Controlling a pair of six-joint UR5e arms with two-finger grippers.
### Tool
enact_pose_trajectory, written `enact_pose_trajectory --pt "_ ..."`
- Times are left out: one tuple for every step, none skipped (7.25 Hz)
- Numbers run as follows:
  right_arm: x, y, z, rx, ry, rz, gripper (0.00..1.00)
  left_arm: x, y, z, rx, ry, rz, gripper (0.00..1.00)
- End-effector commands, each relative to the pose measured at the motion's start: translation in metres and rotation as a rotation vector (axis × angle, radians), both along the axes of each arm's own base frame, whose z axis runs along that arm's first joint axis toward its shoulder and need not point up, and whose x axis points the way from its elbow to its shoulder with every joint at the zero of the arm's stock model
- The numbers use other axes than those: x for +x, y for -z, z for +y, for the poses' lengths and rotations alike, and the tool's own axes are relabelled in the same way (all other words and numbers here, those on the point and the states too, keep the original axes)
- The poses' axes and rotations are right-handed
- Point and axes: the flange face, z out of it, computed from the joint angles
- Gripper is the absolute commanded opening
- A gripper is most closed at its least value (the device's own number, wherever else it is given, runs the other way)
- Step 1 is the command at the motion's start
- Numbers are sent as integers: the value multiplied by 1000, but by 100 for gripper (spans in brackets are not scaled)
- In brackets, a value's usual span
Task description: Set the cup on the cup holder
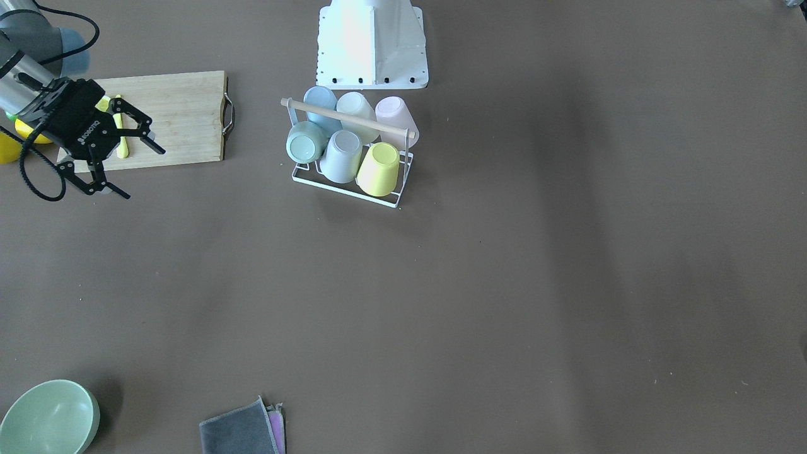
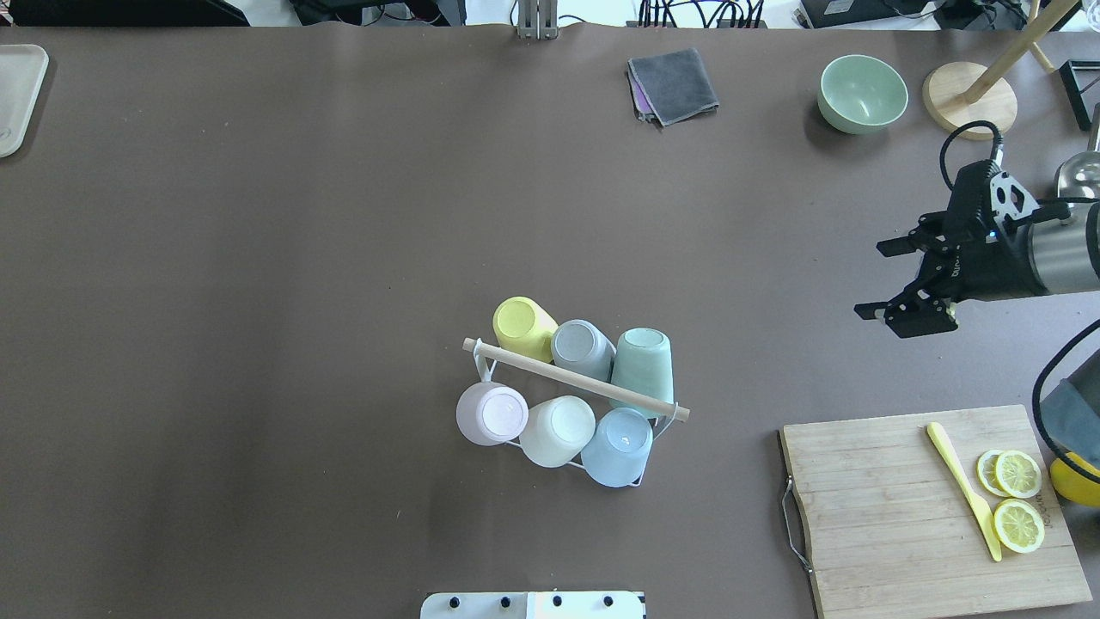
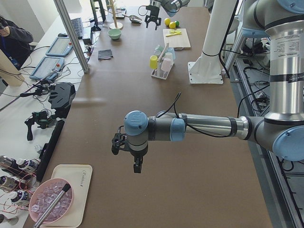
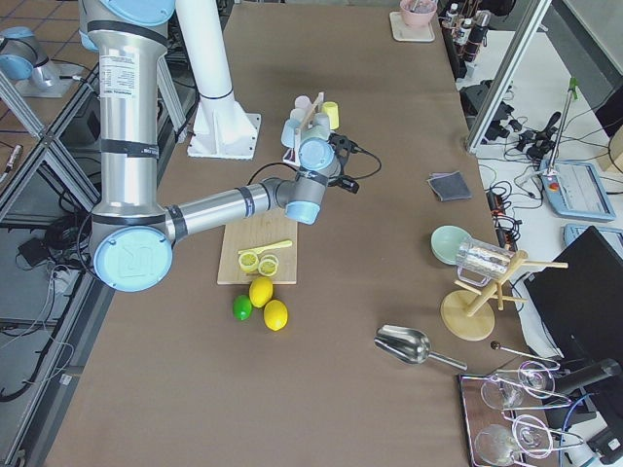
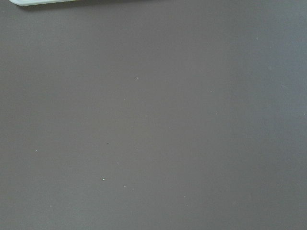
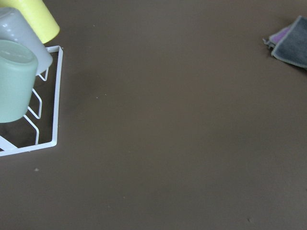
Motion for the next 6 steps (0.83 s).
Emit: enact_pose_trajectory --pt "56 -42 -20 -187 -114 114 100 0 0 -1 16 1 0 99" --pt "93 -68 -33 -311 -193 170 100 0 -1 -2 26 1 -2 99" --pt "123 -87 -36 -443 -225 195 100 0 -1 -2 29 2 -1 99" --pt "159 -117 -41 -586 -285 226 100 0 0 -2 26 5 1 98" --pt "194 -153 -44 -747 -329 230 100 0 -1 -2 24 7 1 99" --pt "218 -187 -36 -936 -331 211 100 0 -1 -2 24 7 0 99"
